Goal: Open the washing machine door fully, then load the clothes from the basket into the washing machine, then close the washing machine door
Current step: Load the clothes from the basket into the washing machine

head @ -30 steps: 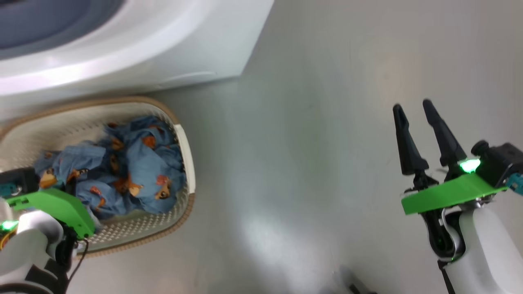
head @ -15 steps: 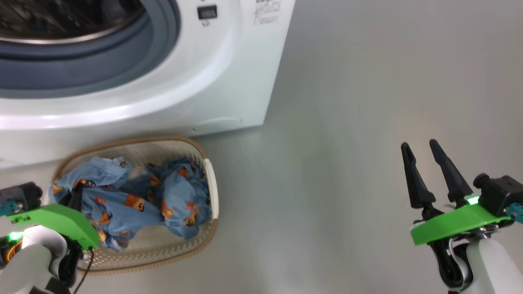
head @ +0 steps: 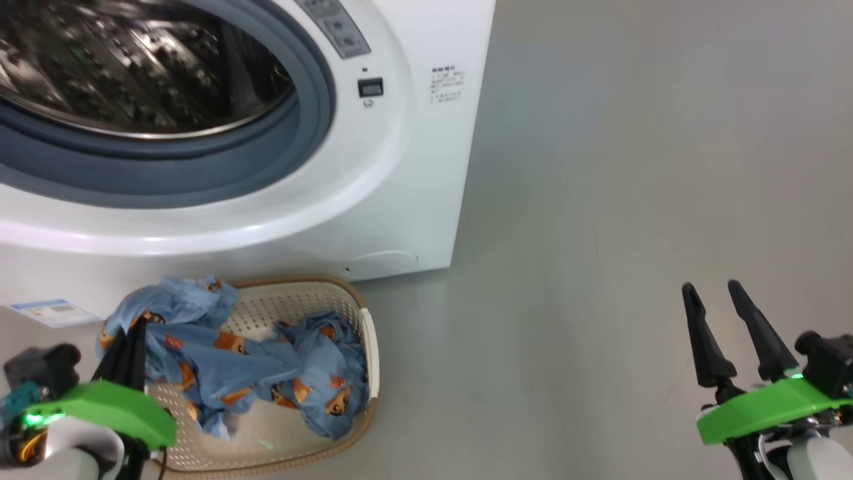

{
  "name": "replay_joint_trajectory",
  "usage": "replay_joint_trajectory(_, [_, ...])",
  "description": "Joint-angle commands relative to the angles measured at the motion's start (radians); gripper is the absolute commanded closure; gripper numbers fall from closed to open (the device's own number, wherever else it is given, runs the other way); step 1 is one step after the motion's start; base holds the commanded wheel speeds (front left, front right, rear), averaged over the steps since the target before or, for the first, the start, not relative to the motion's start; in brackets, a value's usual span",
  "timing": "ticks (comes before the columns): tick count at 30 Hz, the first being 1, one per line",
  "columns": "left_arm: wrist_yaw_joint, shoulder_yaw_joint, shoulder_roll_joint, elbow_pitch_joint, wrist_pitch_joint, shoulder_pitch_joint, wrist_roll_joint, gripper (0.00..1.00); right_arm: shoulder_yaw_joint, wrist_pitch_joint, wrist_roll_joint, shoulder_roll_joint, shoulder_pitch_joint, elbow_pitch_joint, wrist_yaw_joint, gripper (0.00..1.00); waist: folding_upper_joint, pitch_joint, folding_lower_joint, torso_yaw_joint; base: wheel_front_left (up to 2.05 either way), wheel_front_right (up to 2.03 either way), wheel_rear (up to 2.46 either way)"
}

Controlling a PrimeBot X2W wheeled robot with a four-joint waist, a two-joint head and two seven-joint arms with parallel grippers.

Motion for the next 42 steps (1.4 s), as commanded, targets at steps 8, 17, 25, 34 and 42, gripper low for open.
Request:
replay_joint_trajectory(8, [-0.001, 0.182, -0.034, -0.299, -0.013, 0.203, 0.127, 1.0, -0.01, -0.012, 0.003, -0.024, 0.067, -0.03, 0.003, 0.0, 0.0, -0.061, -0.0001, 0.016, 0.0, 0.0, 0.0])
replay_joint_trajectory(17, [-0.009, 0.289, -0.143, -0.48, -0.014, 0.362, 0.18, 1.0, -0.005, -0.012, 0.005, -0.027, 0.088, -0.024, 0.003, 0.0, 0.0, -0.075, -0.0001, 0.01, 0.0, 0.0, 0.0])
replay_joint_trajectory(25, [-0.027, 0.304, -0.183, -0.509, -0.014, 0.36, 0.198, 1.0, -0.004, -0.012, 0.003, -0.023, 0.093, -0.028, 0.003, 0.0, 0.0, -0.068, -0.0001, 0.009, 0.0, 0.0, 0.0])
replay_joint_trajectory(34, [-0.036, 0.298, -0.142, -0.484, -0.014, 0.163, 0.186, 1.0, -0.002, -0.012, 0.002, -0.011, 0.07, -0.039, 0.003, 0.0, 0.0, -0.009, -0.0001, -0.006, 0.0, 0.0, 0.0])
replay_joint_trajectory(42, [-0.038, 0.312, -0.039, -0.408, -0.014, -0.22, 0.204, 1.0, 0.02, -0.012, 0.0, 0.01, 0.016, -0.046, 0.003, 0.0, 0.0, 0.084, -0.0001, -0.059, 0.0, 0.0, 0.0])
